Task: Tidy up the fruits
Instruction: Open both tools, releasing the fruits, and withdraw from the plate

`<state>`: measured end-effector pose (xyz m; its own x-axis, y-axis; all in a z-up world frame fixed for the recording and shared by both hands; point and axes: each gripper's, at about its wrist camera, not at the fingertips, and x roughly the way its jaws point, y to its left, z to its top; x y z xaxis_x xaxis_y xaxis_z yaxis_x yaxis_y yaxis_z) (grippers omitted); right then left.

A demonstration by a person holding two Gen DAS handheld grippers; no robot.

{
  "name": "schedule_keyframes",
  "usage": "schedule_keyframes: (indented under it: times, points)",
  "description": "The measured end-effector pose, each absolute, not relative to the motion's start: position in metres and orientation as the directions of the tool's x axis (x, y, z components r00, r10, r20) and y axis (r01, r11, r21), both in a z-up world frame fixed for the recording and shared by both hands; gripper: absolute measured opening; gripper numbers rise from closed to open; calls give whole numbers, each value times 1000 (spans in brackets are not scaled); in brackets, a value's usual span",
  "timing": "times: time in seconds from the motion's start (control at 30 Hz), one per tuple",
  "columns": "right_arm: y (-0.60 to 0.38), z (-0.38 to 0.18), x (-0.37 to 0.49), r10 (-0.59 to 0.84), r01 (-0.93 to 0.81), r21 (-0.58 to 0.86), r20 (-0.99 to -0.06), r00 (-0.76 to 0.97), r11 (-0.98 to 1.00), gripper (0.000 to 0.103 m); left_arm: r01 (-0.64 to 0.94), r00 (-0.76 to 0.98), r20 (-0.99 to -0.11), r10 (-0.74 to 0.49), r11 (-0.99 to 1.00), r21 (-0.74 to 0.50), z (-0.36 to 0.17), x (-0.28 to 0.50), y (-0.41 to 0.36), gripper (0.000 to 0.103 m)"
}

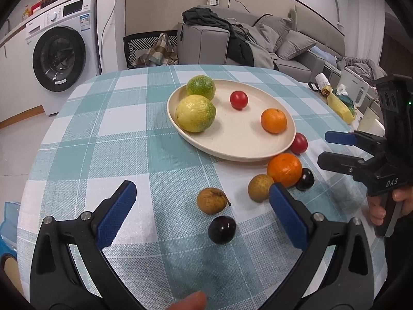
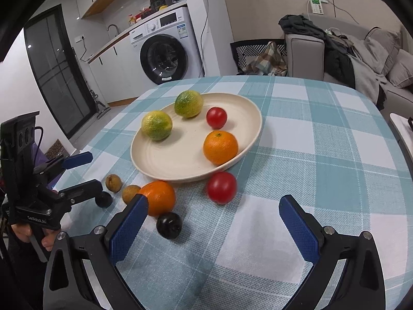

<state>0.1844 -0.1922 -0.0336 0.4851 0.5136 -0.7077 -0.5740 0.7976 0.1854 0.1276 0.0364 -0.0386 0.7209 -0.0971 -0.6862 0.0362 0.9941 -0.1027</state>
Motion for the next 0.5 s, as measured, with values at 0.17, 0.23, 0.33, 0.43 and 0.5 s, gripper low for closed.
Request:
schedule_keyframes:
  times: [0.17,0.23,0.33,0.43,0.5]
  points:
    - [-187,-37,180,554,-605,226,-710,434,763,103,53,713,-694,-99,995,-87,-42,130,30,102]
    - [-186,-38,179,568,-615,240,-708,419,752,103,55,710,-697,-99,995,-85,-42,131,30,102]
    - [-183,-37,177,594,-627,265,-699,398,732,103,51,708,-699,-100,995,-91,-43,132,30,102]
    - [-180,-37,174,604,-639,270,-697,386,720,103,42,701,-706,-101,994,-101,-45,134,32,102]
    - [-177,-39,173,595,-645,257,-707,383,720,102,43,690,-715,-108,993,-108,-47,135,33,102]
